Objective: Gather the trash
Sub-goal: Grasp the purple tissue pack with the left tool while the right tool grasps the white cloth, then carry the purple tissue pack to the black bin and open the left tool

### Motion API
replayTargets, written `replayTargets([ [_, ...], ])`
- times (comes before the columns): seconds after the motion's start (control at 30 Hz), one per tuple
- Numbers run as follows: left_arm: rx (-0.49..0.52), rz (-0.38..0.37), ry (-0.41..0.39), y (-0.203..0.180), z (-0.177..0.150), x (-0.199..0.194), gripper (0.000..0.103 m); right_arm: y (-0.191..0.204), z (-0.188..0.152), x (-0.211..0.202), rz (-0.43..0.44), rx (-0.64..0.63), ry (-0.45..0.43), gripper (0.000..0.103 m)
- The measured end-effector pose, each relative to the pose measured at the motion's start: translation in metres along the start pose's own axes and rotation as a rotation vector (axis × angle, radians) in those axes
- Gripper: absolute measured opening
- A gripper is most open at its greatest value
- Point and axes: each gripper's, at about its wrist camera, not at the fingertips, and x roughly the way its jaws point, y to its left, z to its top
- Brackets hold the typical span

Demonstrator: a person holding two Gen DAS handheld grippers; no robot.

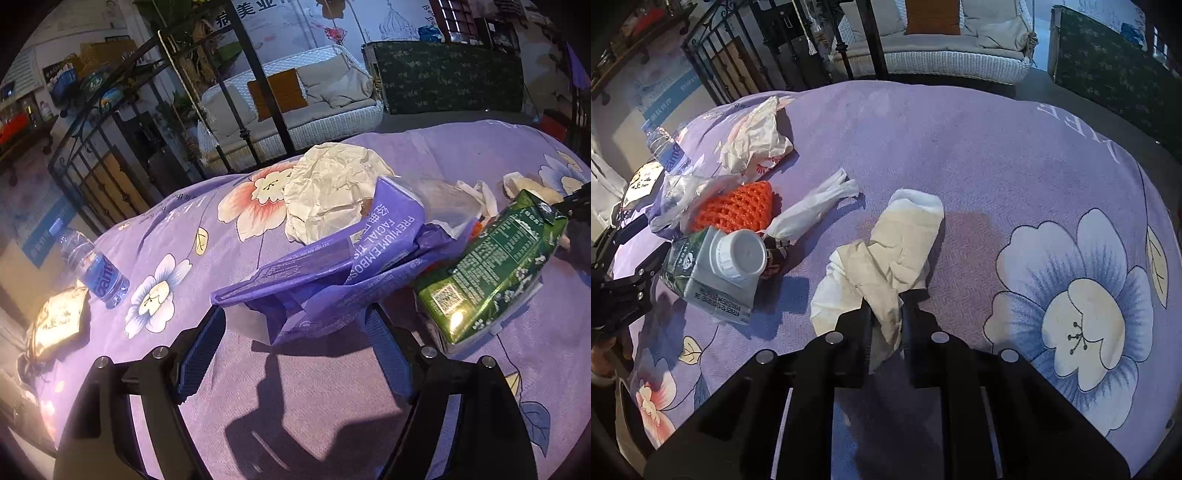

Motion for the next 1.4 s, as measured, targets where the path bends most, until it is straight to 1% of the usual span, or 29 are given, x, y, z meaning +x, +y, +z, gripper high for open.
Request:
replayTargets([
  [0.03,0.006,-0.002,0.007,-0.001,0.002,0.004,0.069,0.0,-0.002,-0.004,-0.001,-0.006,-0.009,0.014],
  [0.07,0.014,0.007,0.017,-0.001,0.003,0.008,0.053,0.001,-0.004,-0.009,0.002,-0.012,-0.016,0.014],
  [0.1,0.019,0.02,0.035,-0.003,0.004,0.014,0.046,0.001,-0.006,-0.013,0.009,-0.011,-0.022,0.014],
  [0.13,0.013,0.025,0.05,-0.003,0.004,0.018,0.031,0.002,-0.008,-0.017,0.019,-0.009,-0.025,0.014],
  [0.17,-0.003,0.027,0.059,-0.002,0.003,0.021,0.018,0.002,-0.01,-0.02,0.029,-0.009,-0.027,0.014],
  [0.27,-0.07,0.05,0.046,0.005,0.001,0.018,0.012,0.008,-0.018,-0.033,0.027,-0.045,-0.049,0.014],
  [0.37,-0.142,0.057,0.027,0.014,0.0,0.008,0.006,0.016,-0.023,-0.046,0.021,-0.089,-0.085,0.014],
  [0.43,-0.175,0.052,0.011,0.019,-0.001,-0.002,0.004,0.019,-0.025,-0.052,0.023,-0.104,-0.101,0.014],
  [0.63,-0.256,0.028,-0.056,0.032,-0.01,-0.05,0.003,0.03,-0.029,-0.071,0.041,-0.124,-0.144,0.014],
  [0.77,-0.335,-0.013,-0.084,0.042,-0.023,-0.086,0.003,0.045,-0.036,-0.09,0.072,-0.144,-0.169,0.014],
  [0.9,-0.374,-0.03,-0.094,0.045,-0.039,-0.117,0.003,0.062,-0.047,-0.109,0.096,-0.179,-0.186,0.014],
  [1.03,-0.399,-0.014,-0.088,0.045,-0.059,-0.144,0.003,0.083,-0.062,-0.127,0.125,-0.221,-0.194,0.014],
  [1.2,-0.41,0.008,-0.112,0.043,-0.08,-0.177,0.003,0.113,-0.087,-0.146,0.164,-0.285,-0.201,0.014],
  [1.33,-0.43,0.01,-0.129,0.041,-0.099,-0.204,0.003,0.136,-0.111,-0.161,0.211,-0.321,-0.204,0.014],
  [1.4,-0.447,0.01,-0.134,0.04,-0.11,-0.215,0.003,0.147,-0.122,-0.169,0.217,-0.34,-0.215,0.014],
])
